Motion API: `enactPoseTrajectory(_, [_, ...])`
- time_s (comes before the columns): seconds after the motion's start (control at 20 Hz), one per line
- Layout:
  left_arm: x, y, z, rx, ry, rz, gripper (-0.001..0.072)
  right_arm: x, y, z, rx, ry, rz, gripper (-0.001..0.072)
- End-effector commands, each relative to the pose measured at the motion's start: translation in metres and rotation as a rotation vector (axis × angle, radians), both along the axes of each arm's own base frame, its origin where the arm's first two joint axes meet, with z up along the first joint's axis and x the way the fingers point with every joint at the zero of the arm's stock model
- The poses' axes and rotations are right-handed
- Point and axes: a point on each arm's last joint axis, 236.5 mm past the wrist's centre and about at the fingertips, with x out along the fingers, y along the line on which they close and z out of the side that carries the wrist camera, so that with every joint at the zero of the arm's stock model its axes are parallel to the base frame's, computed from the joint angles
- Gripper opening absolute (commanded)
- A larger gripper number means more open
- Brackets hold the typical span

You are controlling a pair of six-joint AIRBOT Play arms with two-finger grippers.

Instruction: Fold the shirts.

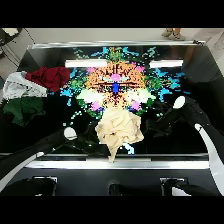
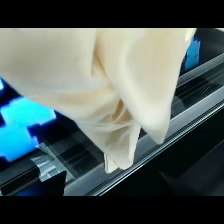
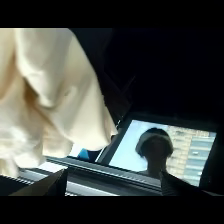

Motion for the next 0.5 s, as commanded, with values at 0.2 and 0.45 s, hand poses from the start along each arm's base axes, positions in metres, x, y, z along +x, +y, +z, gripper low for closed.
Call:
enactPoseTrajectory(0.2, [0.020, -0.030, -0.020, -0.021, -0.019, 0.132, 0.0284, -0.004, 0.025, -0.044, 0.094, 0.051, -0.086, 0.0667])
enactPoseTrajectory(0.45, [0.025, -0.029, -0.015, -0.028, -0.037, 0.134, 0.0028, 0.020, 0.048, -0.062, 0.078, -0.059, -0.083, 0.0459])
